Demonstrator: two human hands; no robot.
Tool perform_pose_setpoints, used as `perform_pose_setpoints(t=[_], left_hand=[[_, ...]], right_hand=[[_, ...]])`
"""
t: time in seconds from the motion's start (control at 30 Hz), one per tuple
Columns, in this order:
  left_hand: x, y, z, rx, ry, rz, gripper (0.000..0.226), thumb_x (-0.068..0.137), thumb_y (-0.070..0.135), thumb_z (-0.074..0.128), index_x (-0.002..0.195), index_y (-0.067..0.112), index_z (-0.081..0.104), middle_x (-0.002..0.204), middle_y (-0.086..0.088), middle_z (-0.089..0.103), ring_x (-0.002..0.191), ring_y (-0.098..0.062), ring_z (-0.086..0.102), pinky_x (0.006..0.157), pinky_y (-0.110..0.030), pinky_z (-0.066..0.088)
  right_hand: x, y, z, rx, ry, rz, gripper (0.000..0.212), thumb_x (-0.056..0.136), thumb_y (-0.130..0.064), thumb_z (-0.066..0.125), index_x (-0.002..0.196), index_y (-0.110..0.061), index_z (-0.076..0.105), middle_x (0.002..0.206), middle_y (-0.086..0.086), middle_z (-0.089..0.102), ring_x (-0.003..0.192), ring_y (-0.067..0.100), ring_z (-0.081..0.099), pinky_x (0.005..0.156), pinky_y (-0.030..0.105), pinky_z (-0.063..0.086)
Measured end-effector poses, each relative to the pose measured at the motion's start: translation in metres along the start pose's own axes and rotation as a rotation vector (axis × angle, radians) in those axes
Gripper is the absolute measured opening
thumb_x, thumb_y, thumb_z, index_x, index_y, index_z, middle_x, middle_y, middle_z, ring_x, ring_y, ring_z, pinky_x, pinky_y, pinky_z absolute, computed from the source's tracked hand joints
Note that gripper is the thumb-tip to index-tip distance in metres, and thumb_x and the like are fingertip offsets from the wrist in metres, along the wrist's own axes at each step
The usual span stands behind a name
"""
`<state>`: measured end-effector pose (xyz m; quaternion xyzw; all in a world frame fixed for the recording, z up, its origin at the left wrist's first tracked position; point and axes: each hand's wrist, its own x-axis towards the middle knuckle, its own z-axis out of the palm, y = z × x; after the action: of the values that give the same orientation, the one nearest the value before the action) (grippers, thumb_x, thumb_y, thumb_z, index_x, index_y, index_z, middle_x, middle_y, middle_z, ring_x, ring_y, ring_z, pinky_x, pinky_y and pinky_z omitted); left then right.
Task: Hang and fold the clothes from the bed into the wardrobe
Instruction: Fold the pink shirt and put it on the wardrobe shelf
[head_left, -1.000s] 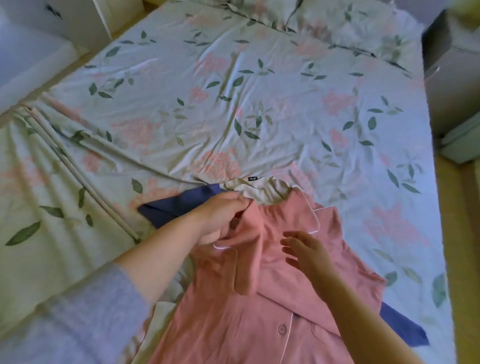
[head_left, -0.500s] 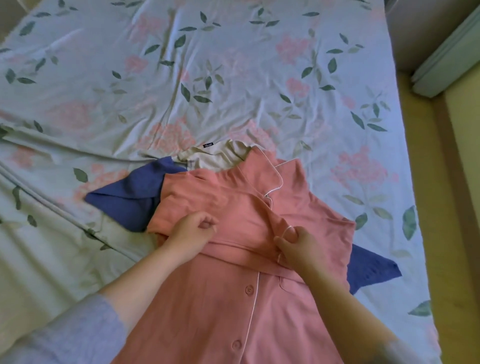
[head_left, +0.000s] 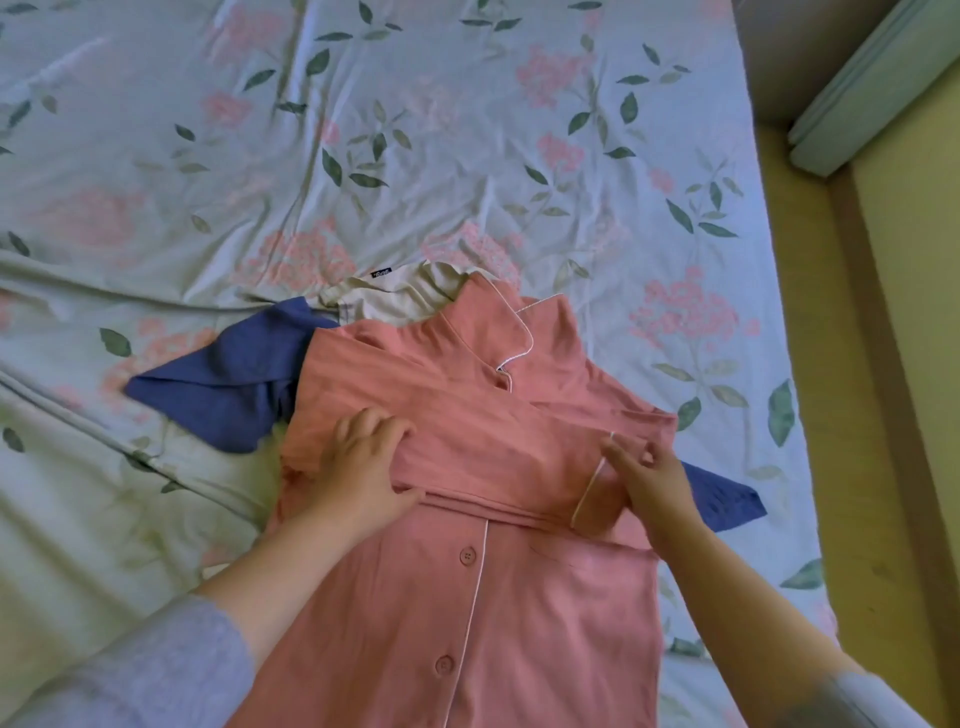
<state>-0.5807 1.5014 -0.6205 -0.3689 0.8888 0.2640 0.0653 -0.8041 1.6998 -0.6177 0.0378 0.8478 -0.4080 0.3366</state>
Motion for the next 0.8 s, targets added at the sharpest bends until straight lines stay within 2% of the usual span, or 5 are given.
perform_pose_setpoints(t=[0.13, 0.27, 0.43, 0.6, 0.8], left_hand=[[-0.003, -0.002, 0.008, -0.032, -0.126, -0.116, 0.072, 0.079, 0.046, 0.07, 0.142, 0.03, 0.039, 0.152, 0.0, 0.017, 0.138, -0.028, 0.019, 0.112, -0.034, 0.024], [-0.001, 0.002, 0.007, -0.05, -0.124, -0.085, 0.065, 0.085, 0.051, 0.062, 0.144, 0.035, 0.04, 0.157, 0.003, 0.014, 0.141, -0.026, 0.014, 0.115, -0.037, 0.021], [0.002, 0.016, 0.012, 0.003, -0.08, 0.046, 0.051, 0.091, 0.042, 0.058, 0.14, 0.033, 0.049, 0.158, 0.0, 0.02, 0.142, -0.023, 0.016, 0.117, -0.033, 0.017], [0.015, 0.036, 0.021, 0.065, 0.032, 0.001, 0.033, 0.091, 0.037, 0.057, 0.121, 0.023, 0.063, 0.152, -0.006, 0.033, 0.136, -0.028, 0.027, 0.113, -0.037, 0.025], [0.063, 0.05, 0.008, 0.073, -0.017, 0.078, 0.049, 0.089, 0.023, 0.062, 0.135, 0.01, 0.049, 0.148, -0.014, 0.033, 0.135, -0.031, 0.031, 0.112, -0.033, 0.025]], right_hand=[[0.004, 0.03, 0.01, -0.087, -0.105, 0.074, 0.012, 0.087, -0.015, 0.068, 0.088, -0.01, 0.058, 0.081, 0.006, 0.061, 0.068, 0.017, 0.057, 0.048, 0.019, 0.046], [0.012, 0.04, 0.01, -0.151, 0.054, -0.021, 0.015, 0.088, -0.018, 0.066, 0.101, -0.01, 0.064, 0.093, 0.005, 0.064, 0.084, 0.023, 0.061, 0.064, 0.028, 0.045], [0.011, 0.043, 0.004, -0.297, 0.008, -0.122, 0.034, 0.086, -0.016, 0.067, 0.119, -0.014, 0.058, 0.088, -0.007, 0.058, 0.073, 0.007, 0.054, 0.051, 0.014, 0.035], [0.015, 0.036, -0.002, -0.457, -0.026, -0.131, 0.05, 0.089, -0.025, 0.066, 0.132, -0.011, 0.044, 0.087, -0.002, 0.056, 0.082, 0.021, 0.055, 0.069, 0.034, 0.048], [0.03, 0.003, -0.003, -0.615, -0.046, -0.402, 0.075, 0.083, -0.033, 0.072, 0.147, -0.014, 0.036, 0.148, 0.009, 0.038, 0.133, 0.027, 0.04, 0.102, 0.042, 0.042]])
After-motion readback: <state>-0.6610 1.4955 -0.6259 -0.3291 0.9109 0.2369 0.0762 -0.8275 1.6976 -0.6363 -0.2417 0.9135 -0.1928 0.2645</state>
